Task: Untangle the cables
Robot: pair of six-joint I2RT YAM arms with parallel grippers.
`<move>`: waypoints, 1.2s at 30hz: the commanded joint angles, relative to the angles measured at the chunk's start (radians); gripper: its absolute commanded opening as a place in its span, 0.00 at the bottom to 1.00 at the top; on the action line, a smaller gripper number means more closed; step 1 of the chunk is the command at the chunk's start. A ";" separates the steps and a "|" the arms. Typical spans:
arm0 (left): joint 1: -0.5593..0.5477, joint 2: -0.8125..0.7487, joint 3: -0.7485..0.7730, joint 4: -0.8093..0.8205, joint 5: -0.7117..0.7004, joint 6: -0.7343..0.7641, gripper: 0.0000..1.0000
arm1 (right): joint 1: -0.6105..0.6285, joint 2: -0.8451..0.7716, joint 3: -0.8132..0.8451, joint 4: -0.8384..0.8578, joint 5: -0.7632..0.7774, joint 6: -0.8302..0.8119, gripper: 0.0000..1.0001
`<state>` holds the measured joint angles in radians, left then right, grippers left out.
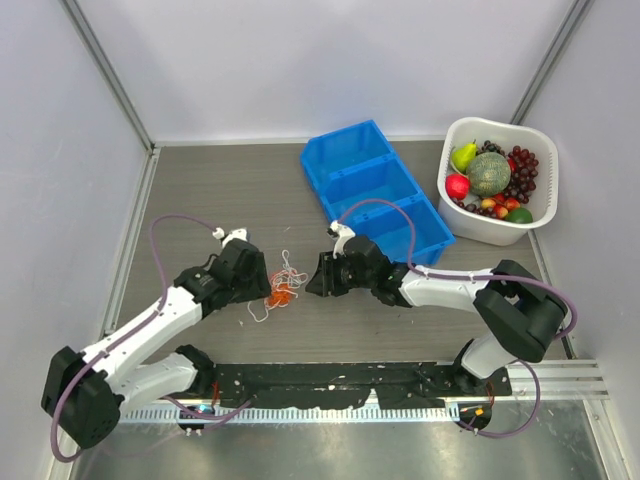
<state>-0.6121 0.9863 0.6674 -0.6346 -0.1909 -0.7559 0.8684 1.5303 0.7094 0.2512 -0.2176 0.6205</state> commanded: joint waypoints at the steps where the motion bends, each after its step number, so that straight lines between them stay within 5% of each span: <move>1: 0.000 0.064 0.000 0.072 -0.068 0.010 0.61 | 0.004 0.002 0.025 0.076 -0.035 0.015 0.40; 8: -0.021 0.207 -0.022 0.148 0.002 0.069 0.70 | 0.004 -0.004 0.005 0.097 -0.032 0.027 0.40; 11: -0.035 0.218 -0.032 0.182 0.019 0.072 0.63 | 0.004 -0.006 0.004 0.089 -0.032 0.028 0.40; 16: -0.051 0.198 -0.043 0.208 0.105 0.067 0.34 | 0.004 -0.007 0.009 0.065 -0.020 0.022 0.39; 22: -0.081 0.103 -0.089 0.263 0.243 0.020 0.33 | 0.006 -0.012 -0.002 0.079 -0.009 0.036 0.39; 31: -0.090 0.115 -0.101 0.313 0.312 -0.043 0.00 | 0.006 -0.022 -0.028 0.092 -0.022 0.059 0.39; 36: -0.090 0.081 -0.063 0.279 0.330 -0.036 0.00 | 0.012 -0.016 -0.045 0.134 -0.058 0.061 0.40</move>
<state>-0.6968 1.0969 0.5587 -0.3710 0.0986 -0.7860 0.8688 1.5375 0.6689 0.3130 -0.2489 0.6777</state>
